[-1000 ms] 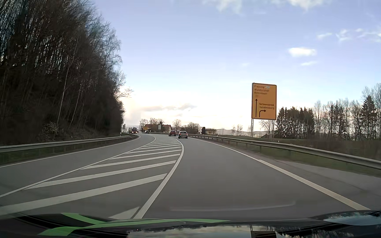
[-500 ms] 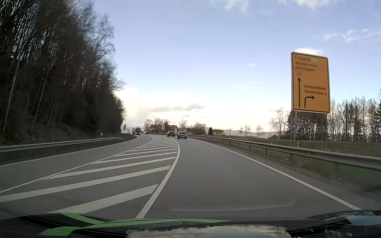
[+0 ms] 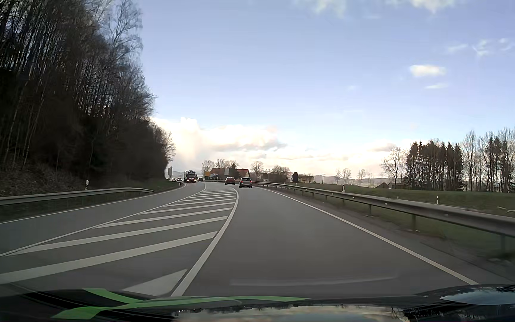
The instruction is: Follow the waypoints while adhering to traffic rules and regulations
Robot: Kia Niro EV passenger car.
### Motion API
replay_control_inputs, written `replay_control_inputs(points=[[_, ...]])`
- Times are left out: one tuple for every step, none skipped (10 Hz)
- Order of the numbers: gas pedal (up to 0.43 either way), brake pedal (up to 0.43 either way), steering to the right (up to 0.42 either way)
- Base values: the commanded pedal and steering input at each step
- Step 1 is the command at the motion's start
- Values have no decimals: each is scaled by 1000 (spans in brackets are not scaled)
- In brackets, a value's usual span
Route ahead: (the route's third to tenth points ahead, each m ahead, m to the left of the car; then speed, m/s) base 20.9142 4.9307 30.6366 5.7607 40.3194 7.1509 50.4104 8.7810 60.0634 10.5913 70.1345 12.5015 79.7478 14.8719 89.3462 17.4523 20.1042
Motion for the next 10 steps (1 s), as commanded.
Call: replay_control_inputs(points=[[98, 0, -19], [98, 0, -20], [98, 0, -20], [98, 0, -21], [98, 0, -21], [98, 0, -22], [98, 0, -23], [98, 0, -23], [98, 0, -23], [98, 0, -24]])
